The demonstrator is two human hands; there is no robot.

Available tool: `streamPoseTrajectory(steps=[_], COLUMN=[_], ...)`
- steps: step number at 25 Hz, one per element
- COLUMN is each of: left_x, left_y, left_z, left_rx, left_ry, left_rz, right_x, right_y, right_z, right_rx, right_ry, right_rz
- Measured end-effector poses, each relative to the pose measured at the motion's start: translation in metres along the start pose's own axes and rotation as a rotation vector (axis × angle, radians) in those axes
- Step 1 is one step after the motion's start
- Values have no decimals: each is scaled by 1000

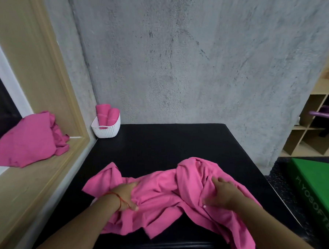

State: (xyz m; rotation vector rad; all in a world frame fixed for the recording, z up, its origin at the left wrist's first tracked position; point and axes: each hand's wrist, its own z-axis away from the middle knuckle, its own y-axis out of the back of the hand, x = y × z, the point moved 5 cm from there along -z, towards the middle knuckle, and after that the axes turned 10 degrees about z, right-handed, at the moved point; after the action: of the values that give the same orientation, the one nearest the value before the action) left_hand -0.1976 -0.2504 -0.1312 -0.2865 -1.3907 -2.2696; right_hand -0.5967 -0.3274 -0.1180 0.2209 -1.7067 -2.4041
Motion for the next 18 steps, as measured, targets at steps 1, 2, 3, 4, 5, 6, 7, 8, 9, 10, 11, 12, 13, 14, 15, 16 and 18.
streamPoseTrajectory(steps=[1, 2, 3, 4, 5, 6, 7, 8, 9, 10, 11, 12, 13, 14, 15, 16, 18], left_x=[10, 25, 37, 49, 62, 77, 95, 119, 144, 167, 183, 193, 194, 193, 191, 186, 168], left_y=[3, 7, 10, 15, 24, 39, 65, 99, 137, 177, 212, 236, 243, 241, 229, 207, 146], left_z=[-7, -13, -19, -25, -29, -35, -42, -50, -59, -64, -63, -58, -55, -57, -56, -63, -69], left_rx=[-22, -29, -47, -100, -185, -264, -263, -168, 27, 267, 498, 648, 689, 678, 631, 562, 405], left_ry=[-15, -43, -70, -77, -69, -52, -77, -151, -261, -373, -436, -402, -289, -200, -160, -169, -200], left_rz=[-29, -68, -97, -117, -144, -184, -247, -285, -303, -250, -178, -148, -156, -164, -165, -150, -121], right_x=[-5, -7, -9, -12, -13, -14, -13, -11, -10, -10, -12, -15, -21, -29, -39, -48, -59], right_y=[0, 2, 7, 11, 18, 29, 39, 47, 55, 61, 65, 67, 69, 69, 67, 63, 50], right_z=[2, 1, 4, 6, 9, 16, 22, 26, 30, 35, 38, 40, 43, 45, 47, 48, 47], right_rx=[37, 107, 121, 104, 83, 88, 108, 135, 175, 222, 285, 359, 413, 436, 424, 395, 355], right_ry=[11, 42, 66, 89, 103, 112, 113, 99, 86, 63, 39, 21, 23, 60, 123, 180, 212], right_rz=[8, -30, -74, -82, -80, -111, -183, -282, -385, -481, -572, -643, -714, -787, -852, -889, -914])
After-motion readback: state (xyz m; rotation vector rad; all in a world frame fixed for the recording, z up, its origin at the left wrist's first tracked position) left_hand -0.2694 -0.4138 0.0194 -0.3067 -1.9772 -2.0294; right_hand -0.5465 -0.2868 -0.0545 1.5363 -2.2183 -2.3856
